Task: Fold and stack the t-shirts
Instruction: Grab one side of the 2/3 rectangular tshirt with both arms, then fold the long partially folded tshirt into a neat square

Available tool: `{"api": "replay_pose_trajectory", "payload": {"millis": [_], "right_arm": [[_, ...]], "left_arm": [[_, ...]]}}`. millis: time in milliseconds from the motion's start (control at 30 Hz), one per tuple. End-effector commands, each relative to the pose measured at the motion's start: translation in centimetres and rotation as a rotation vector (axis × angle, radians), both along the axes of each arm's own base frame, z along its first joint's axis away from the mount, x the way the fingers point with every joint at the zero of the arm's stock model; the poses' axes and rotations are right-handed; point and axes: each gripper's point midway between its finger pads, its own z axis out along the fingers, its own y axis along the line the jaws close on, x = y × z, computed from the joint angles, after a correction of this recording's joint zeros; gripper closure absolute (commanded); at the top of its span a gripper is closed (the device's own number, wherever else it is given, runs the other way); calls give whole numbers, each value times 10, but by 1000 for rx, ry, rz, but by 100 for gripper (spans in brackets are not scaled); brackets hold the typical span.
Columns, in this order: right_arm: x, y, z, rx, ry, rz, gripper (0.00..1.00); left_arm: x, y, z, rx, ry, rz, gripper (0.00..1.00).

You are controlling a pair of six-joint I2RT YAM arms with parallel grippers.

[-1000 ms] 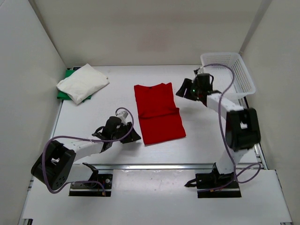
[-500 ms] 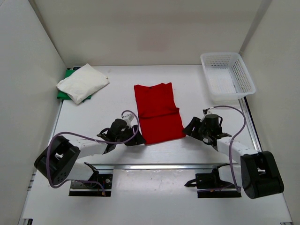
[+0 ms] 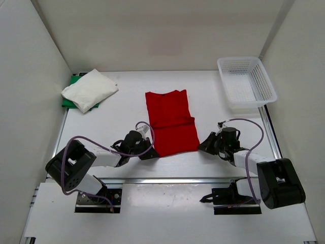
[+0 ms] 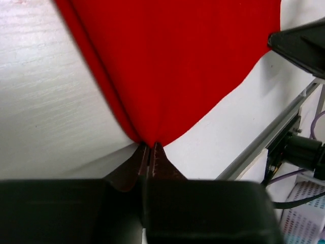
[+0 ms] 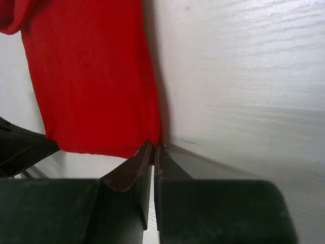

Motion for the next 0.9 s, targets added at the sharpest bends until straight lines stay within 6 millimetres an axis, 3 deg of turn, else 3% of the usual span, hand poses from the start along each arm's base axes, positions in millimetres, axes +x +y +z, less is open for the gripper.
{"api": "replay_pose_trajectory", "payload": {"millis": [0, 67, 133, 167, 267, 300, 333, 367, 433, 467, 500, 533, 567, 633, 667, 700, 733, 767, 800, 833, 867], "right_arm": [[-3, 5, 11, 20, -48, 14, 100], [-13, 6, 10, 13, -44, 11, 100], [-31, 13, 14, 14, -55, 30, 100], [-42, 11, 6, -16, -19, 25, 100], [-85, 20, 2, -34, 25, 49, 100], [-85, 19, 6, -44, 7, 35, 100], [-89, 21, 13, -35, -2, 29, 100], [-88, 25, 26, -15, -42, 37, 99], [-82, 24, 43, -23, -64, 36, 100], [-75, 28, 58, -17, -88, 66, 100], [-63, 31, 81, -15, -147, 85, 100], [-54, 30, 83, -24, -136, 85, 100], [-37, 32, 101, -28, -174, 89, 100], [-7, 36, 141, -21, -266, 107, 100], [7, 34, 140, -37, -255, 105, 100], [30, 28, 151, -47, -268, 75, 100], [48, 32, 175, -24, -329, 89, 100], [71, 29, 178, -28, -327, 89, 100], [92, 24, 164, -39, -276, 65, 100], [116, 25, 163, -19, -258, 74, 100], [136, 27, 181, -9, -301, 85, 100]], "left_arm": [[-7, 9, -7, 49, 6, 10, 100], [-8, 16, -3, 74, -7, 23, 100], [-24, 23, 4, 77, -8, -3, 100], [-31, 25, 5, 83, -7, -14, 100], [-70, 51, 4, 129, 30, -44, 100], [-73, 53, 8, 125, 26, -42, 100], [-78, 57, 17, 111, 16, -33, 100], [-74, 54, 39, 64, -28, -23, 100], [-56, 54, 77, -7, -83, 23, 100], [-45, 52, 100, -38, -122, 27, 100], [-38, 50, 107, -40, -120, 26, 100], [-26, 47, 130, -62, -168, 29, 100], [-11, 44, 146, -67, -202, 38, 100], [13, 37, 160, -79, -216, 38, 100], [29, 40, 170, -85, -242, 64, 100], [45, 36, 177, -92, -250, 74, 100], [59, 44, 179, -95, -253, 98, 100], [82, 48, 171, -90, -232, 137, 100], [101, 54, 179, -94, -260, 174, 100], [119, 56, 172, -78, -253, 202, 100], [135, 64, 152, -46, -205, 236, 100]]}}
